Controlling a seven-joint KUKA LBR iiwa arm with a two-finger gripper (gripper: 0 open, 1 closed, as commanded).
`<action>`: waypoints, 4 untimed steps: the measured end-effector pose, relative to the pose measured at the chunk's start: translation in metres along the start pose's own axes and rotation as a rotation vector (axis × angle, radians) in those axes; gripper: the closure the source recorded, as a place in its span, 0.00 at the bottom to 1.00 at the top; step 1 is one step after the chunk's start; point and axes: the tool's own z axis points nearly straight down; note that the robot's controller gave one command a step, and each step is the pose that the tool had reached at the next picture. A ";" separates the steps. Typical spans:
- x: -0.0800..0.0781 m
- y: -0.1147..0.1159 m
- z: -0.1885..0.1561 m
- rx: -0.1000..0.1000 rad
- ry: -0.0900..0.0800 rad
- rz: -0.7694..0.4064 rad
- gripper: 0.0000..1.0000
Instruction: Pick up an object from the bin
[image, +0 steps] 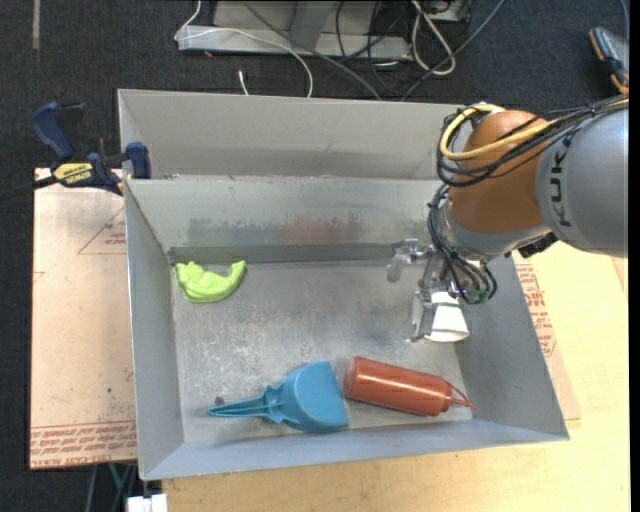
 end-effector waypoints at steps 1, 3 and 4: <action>0.000 0.000 0.000 0.000 0.000 0.000 0.00; 0.058 -0.050 0.041 -0.006 -0.005 0.078 0.00; 0.016 -0.086 0.062 0.003 -0.013 0.072 0.00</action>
Offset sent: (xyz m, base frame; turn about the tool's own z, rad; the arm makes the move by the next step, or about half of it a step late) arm 0.0231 -0.0832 -0.0181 0.0217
